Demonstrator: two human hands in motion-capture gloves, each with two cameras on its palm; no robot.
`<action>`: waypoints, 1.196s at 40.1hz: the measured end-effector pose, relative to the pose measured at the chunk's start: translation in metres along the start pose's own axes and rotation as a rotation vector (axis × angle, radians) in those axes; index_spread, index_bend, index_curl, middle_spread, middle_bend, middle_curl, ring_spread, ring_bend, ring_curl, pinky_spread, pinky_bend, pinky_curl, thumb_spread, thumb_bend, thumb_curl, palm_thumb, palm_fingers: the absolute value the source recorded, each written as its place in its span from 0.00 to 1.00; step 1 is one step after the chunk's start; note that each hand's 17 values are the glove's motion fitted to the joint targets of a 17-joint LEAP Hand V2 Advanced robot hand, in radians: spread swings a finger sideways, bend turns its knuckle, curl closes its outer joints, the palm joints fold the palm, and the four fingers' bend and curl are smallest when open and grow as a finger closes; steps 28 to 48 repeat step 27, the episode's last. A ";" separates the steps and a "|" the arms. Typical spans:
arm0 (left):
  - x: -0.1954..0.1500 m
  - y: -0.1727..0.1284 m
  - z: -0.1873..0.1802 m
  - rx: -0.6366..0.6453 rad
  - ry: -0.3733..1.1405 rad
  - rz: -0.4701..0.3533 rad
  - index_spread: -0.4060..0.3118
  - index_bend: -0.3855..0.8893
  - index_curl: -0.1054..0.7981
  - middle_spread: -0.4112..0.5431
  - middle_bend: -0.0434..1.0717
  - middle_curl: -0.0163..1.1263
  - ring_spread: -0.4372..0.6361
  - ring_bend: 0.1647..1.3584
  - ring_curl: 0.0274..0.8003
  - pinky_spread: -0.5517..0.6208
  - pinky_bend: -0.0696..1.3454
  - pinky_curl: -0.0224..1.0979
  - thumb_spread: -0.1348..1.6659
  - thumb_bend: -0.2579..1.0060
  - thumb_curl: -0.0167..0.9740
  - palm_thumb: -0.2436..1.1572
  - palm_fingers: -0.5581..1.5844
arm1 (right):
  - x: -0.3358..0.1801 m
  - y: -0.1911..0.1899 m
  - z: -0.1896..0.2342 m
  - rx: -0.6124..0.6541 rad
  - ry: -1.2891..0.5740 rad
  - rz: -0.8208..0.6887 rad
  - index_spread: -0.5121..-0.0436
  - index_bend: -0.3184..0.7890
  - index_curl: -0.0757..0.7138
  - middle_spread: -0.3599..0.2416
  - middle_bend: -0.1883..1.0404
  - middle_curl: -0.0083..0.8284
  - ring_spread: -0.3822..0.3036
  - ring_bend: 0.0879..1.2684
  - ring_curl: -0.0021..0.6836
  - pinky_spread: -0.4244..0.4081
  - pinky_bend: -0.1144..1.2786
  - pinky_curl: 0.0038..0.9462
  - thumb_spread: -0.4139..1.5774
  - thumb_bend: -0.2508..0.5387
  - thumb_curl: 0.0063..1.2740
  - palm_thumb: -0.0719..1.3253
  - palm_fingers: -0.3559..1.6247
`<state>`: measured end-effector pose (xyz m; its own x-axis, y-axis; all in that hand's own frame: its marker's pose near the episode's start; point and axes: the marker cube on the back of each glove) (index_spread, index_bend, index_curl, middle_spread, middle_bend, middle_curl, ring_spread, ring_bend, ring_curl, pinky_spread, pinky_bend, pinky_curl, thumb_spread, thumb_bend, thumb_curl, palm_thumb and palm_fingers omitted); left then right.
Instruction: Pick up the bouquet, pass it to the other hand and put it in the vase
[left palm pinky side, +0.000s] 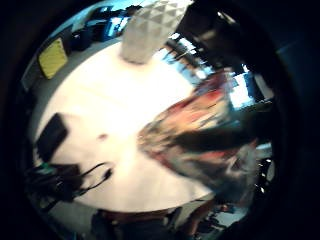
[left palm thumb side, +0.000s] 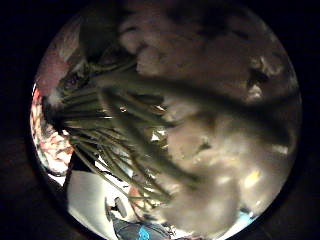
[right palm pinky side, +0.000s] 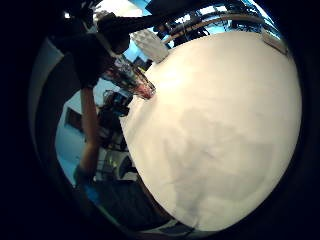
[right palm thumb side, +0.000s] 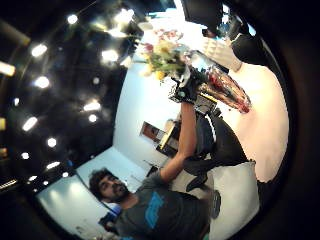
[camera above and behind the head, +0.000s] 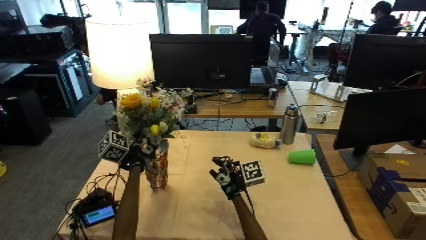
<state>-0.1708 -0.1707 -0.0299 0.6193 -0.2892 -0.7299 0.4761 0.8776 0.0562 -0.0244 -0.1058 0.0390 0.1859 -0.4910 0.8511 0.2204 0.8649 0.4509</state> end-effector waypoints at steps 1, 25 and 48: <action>-0.005 0.003 -0.001 -0.026 -0.051 -0.013 0.29 0.44 0.64 0.15 0.45 0.55 0.19 0.35 0.56 0.54 0.13 0.34 0.59 0.16 0.53 0.72 0.57 | 0.000 0.000 -0.001 0.001 -0.004 -0.009 0.44 0.41 0.50 0.36 0.34 0.53 0.44 0.20 0.54 0.82 0.36 0.36 0.74 0.29 0.37 0.66 0.59; 0.022 0.039 -0.054 0.090 0.195 0.243 0.60 0.38 0.46 0.58 0.21 0.36 0.70 0.36 0.43 0.90 0.31 0.34 0.62 0.16 0.40 0.45 0.35 | -0.012 0.004 0.004 0.013 -0.001 0.085 0.44 0.41 0.51 0.37 0.33 0.53 0.48 0.14 0.53 0.89 0.28 0.35 0.75 0.29 0.36 0.65 0.58; 0.026 0.039 -0.055 0.102 0.207 0.268 0.58 0.40 0.46 0.58 0.21 0.36 0.71 0.36 0.42 0.90 0.31 0.33 0.63 0.17 0.40 0.44 0.35 | -0.008 0.004 0.003 0.016 0.035 0.086 0.44 0.41 0.51 0.37 0.33 0.53 0.49 0.14 0.53 0.89 0.28 0.35 0.75 0.29 0.36 0.65 0.58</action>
